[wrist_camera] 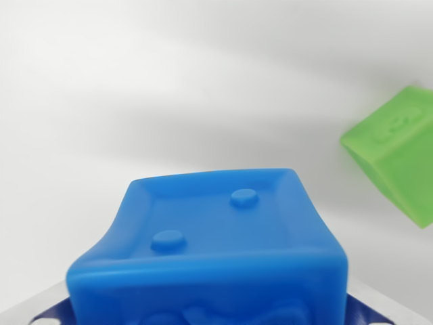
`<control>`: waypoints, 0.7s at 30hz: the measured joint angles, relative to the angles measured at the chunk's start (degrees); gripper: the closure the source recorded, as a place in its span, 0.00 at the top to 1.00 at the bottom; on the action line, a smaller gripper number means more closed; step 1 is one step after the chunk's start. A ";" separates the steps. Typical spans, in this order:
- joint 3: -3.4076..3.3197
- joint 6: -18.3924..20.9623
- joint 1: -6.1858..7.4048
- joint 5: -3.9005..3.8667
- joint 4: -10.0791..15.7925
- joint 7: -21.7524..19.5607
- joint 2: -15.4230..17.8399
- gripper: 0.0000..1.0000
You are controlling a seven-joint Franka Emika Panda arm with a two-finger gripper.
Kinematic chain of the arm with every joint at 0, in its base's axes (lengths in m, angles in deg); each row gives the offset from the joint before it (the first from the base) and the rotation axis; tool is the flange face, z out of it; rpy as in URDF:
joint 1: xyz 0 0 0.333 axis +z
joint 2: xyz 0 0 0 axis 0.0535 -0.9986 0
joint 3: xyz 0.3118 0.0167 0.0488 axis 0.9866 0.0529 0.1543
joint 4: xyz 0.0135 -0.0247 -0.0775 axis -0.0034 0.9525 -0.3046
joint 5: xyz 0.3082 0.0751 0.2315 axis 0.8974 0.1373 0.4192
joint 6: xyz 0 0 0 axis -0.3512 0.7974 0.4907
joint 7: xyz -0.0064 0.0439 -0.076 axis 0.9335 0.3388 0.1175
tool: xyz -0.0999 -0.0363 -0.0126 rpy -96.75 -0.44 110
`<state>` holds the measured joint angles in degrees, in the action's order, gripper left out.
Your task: Stack cube
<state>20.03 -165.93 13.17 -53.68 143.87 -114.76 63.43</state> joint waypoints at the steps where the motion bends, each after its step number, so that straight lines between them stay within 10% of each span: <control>1: -0.09 0.05 -0.01 0.05 0.00 -0.26 0.04 0.00; 21: -1.76 1.05 -0.56 0.92 0.00 -5.71 1.05 0.00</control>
<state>18.28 -164.87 12.61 -52.76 143.87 -120.48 64.48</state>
